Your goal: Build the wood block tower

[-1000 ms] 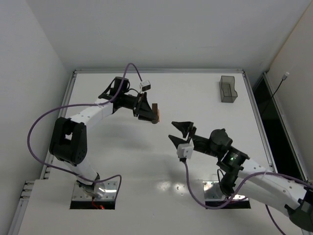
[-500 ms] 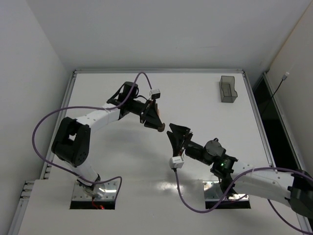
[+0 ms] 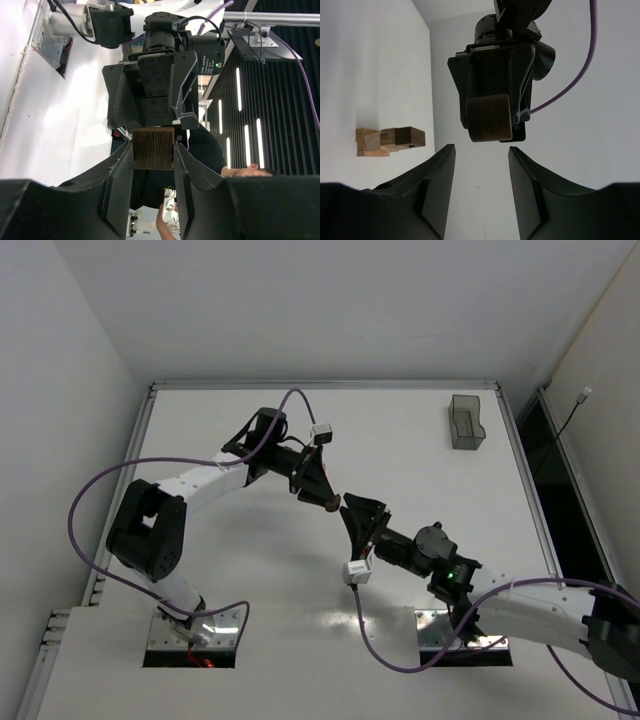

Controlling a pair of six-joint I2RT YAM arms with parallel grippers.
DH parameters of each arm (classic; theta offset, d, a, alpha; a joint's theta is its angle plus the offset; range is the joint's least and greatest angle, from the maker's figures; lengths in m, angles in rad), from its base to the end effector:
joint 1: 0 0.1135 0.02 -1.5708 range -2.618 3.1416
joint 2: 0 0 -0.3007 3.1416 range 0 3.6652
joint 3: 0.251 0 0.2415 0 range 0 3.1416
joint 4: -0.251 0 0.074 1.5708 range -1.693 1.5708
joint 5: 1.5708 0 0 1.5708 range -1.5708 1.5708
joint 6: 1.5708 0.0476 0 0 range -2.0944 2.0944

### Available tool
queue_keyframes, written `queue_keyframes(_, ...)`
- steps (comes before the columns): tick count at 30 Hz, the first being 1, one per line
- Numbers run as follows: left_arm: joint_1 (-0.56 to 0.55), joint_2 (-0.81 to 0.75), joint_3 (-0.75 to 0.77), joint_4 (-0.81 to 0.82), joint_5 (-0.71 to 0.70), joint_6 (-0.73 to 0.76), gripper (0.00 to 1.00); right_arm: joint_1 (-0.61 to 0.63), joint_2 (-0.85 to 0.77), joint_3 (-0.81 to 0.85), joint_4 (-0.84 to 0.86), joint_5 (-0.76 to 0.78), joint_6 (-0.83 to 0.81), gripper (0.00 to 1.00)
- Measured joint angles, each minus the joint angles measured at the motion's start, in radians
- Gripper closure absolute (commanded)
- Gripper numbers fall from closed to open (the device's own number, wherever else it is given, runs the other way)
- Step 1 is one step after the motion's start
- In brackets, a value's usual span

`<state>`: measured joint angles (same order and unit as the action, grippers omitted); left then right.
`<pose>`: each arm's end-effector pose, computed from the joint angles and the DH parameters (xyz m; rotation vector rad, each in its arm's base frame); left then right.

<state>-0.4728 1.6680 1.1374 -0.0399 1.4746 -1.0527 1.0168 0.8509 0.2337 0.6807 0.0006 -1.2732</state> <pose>0.2877 -0.2004 0.3037 -0.3538 -2.0521 1.9290 0.0887 0.1434 0.2608 -1.3757 0.6245 -0.2063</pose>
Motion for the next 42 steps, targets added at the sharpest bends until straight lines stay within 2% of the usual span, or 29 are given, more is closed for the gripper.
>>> queue_keyframes(23,-0.012,0.037,0.0,0.037,0.021,-0.019,1.0,0.006,0.032,0.012,0.0,0.015,-0.012,0.57)
queue_keyframes(29,-0.012,0.063,0.0,0.04,0.016,-0.025,1.0,0.008,0.032,0.017,-0.001,0.014,-0.025,0.54)
queue_keyframes(37,-0.012,0.064,0.0,0.054,0.022,-0.03,1.0,0.008,0.032,0.017,-0.012,0.009,-0.03,0.62)
queue_keyframes(42,-0.013,0.066,0.0,0.056,0.023,-0.033,1.0,0.008,0.031,0.017,-0.018,0.006,-0.035,0.62)
